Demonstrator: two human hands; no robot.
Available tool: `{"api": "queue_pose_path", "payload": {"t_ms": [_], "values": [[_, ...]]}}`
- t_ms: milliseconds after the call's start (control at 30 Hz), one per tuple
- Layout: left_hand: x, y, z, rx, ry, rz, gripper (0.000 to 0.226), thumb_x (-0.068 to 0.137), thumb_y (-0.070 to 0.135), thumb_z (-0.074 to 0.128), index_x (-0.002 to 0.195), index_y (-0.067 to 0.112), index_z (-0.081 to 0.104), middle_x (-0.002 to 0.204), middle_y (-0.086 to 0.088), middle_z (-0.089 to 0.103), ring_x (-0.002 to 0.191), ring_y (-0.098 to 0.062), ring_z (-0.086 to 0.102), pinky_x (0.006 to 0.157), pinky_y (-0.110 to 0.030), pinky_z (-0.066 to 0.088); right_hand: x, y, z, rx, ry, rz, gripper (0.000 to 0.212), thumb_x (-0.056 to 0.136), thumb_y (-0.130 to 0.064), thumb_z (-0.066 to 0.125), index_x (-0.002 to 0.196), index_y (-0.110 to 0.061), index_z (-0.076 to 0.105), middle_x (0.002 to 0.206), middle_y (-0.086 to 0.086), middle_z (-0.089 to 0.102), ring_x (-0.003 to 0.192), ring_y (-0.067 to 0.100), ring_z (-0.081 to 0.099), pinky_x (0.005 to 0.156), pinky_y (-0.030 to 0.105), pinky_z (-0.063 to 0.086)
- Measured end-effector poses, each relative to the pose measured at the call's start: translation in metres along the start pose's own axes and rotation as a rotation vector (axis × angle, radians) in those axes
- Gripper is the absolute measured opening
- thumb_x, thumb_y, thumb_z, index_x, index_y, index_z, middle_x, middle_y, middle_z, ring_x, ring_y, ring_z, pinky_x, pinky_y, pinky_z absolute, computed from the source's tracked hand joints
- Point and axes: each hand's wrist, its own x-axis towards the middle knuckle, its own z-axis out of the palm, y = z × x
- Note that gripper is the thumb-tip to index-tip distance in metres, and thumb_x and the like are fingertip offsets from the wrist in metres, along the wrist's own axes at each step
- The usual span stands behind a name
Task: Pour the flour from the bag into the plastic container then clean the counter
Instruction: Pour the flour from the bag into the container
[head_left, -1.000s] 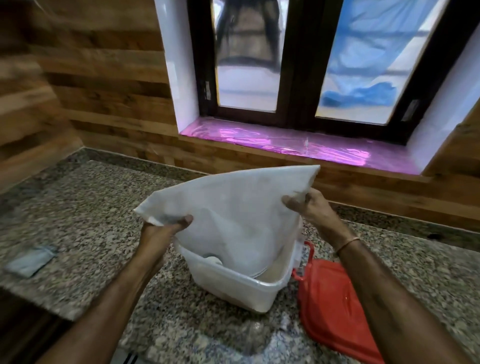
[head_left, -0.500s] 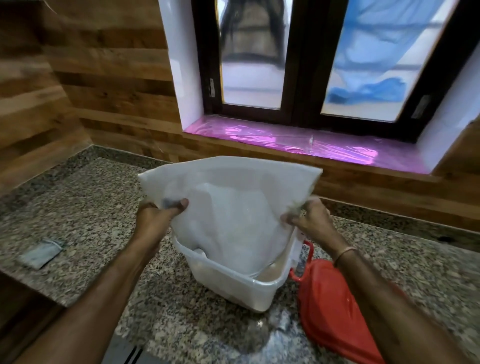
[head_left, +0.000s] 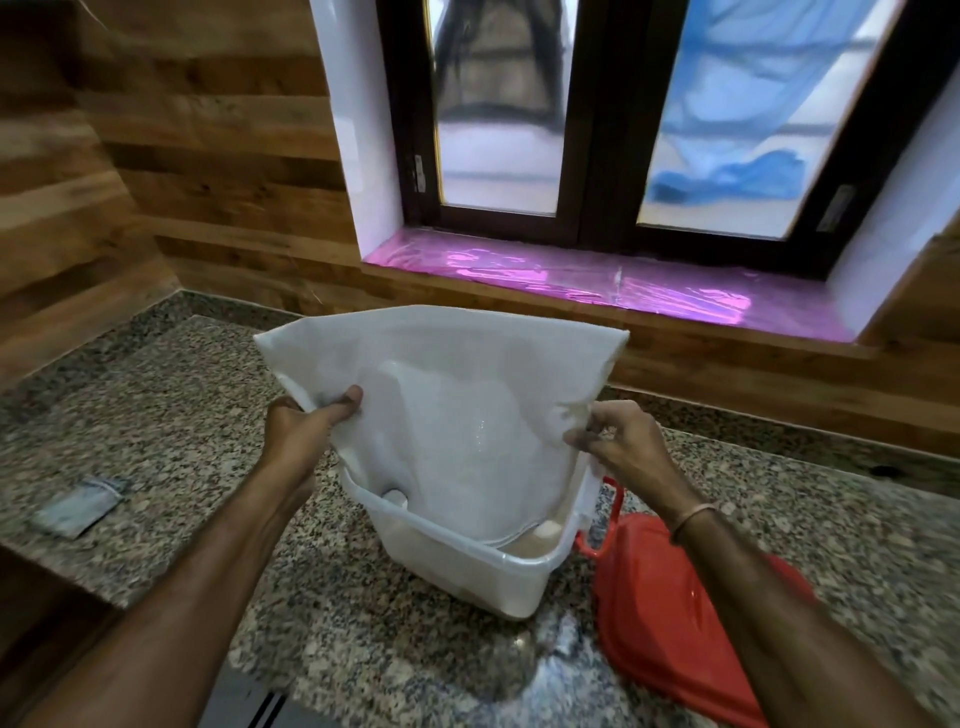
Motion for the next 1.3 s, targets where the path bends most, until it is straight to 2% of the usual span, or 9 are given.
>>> {"api": "queue_pose_path", "payload": {"t_ms": [233,367,600,767,867,1000,1100,1167,1300], "values": [[-0.004,-0.001,-0.007,0.018,-0.006,0.020,0.025,0.084,0.006,0.082,0.105,0.014,0.073,0.098,0.006,0.079,0.084,-0.006,0.076,0.066,-0.020,0.059,0.015,-0.023,-0.016,0.406,-0.093,-0.001,0.022,0.094,-0.023,0.078,0.115,-0.019,0.074,0.113,-0.001,0.078,0.106,0.017,0.074,0.087,0.037,0.062],[-0.008,-0.008,-0.004,0.013,-0.008,0.000,0.030,0.082,0.006,0.084,0.109,0.009,0.071,0.099,0.004,0.078,0.085,-0.007,0.075,0.065,-0.018,0.058,0.011,-0.010,0.002,0.169,-0.011,0.013,0.023,0.083,-0.028,0.084,0.106,-0.024,0.082,0.107,-0.004,0.081,0.102,0.019,0.076,0.088,0.052,0.063],[-0.014,-0.013,0.002,0.050,0.057,-0.001,0.034,0.082,0.005,0.084,0.113,0.004,0.071,0.098,0.001,0.076,0.089,-0.016,0.076,0.063,-0.021,0.059,0.008,-0.016,-0.003,0.569,0.016,0.071,0.015,0.096,-0.012,0.074,0.107,-0.005,0.080,0.107,0.014,0.081,0.097,0.027,0.077,0.092,0.055,0.062],[-0.017,0.005,0.021,0.180,0.170,0.209,0.097,0.076,0.013,0.089,0.153,0.020,0.029,0.146,-0.009,0.052,0.128,-0.027,0.058,0.100,-0.046,0.053,0.010,-0.020,-0.001,0.457,0.072,0.082,0.018,0.094,-0.027,0.076,0.106,-0.014,0.082,0.103,0.003,0.083,0.100,0.029,0.079,0.090,0.060,0.061],[-0.019,0.021,0.037,0.615,0.346,0.468,0.125,0.070,0.039,0.092,0.163,0.023,0.010,0.170,-0.014,0.014,0.156,-0.035,0.019,0.123,-0.060,0.021,0.011,-0.025,-0.002,0.391,0.080,0.064,0.029,0.087,-0.043,0.074,0.102,-0.020,0.081,0.100,-0.003,0.083,0.098,0.025,0.079,0.087,0.059,0.062],[-0.028,0.041,0.082,1.012,0.162,0.919,0.095,0.082,0.061,0.068,0.161,0.024,0.031,0.170,-0.007,0.024,0.159,-0.028,0.015,0.124,-0.053,0.000,0.016,-0.037,-0.001,0.246,0.089,0.032,0.021,0.094,-0.039,0.073,0.103,-0.022,0.081,0.099,-0.007,0.082,0.094,0.017,0.078,0.081,0.054,0.063],[-0.031,0.059,0.126,0.930,-0.153,1.073,0.046,0.089,0.052,0.070,0.127,0.027,0.069,0.125,0.001,0.072,0.121,-0.023,0.063,0.110,-0.057,0.040,0.017,-0.050,-0.001,0.160,0.103,-0.021,0.016,0.097,-0.035,0.072,0.104,-0.024,0.080,0.098,-0.006,0.080,0.092,0.016,0.076,0.079,0.050,0.063],[-0.037,0.071,0.148,0.794,-0.209,1.090,0.017,0.088,0.034,0.077,0.100,0.023,0.079,0.095,0.003,0.079,0.089,-0.020,0.071,0.087,-0.049,0.056,0.016,-0.054,-0.002,0.188,0.090,-0.042,0.017,0.096,-0.033,0.072,0.109,-0.023,0.076,0.101,-0.006,0.079,0.094,0.016,0.076,0.080,0.050,0.063],[-0.030,0.081,0.155,0.644,-0.140,0.855,0.013,0.085,0.021,0.071,0.092,0.024,0.082,0.096,0.002,0.081,0.094,-0.020,0.073,0.081,-0.038,0.057,0.002,-0.041,-0.005,0.367,0.092,0.034,0.017,0.089,-0.034,0.077,0.101,-0.025,0.068,0.099,-0.004,0.076,0.093,0.017,0.074,0.080,0.051,0.064]]}}
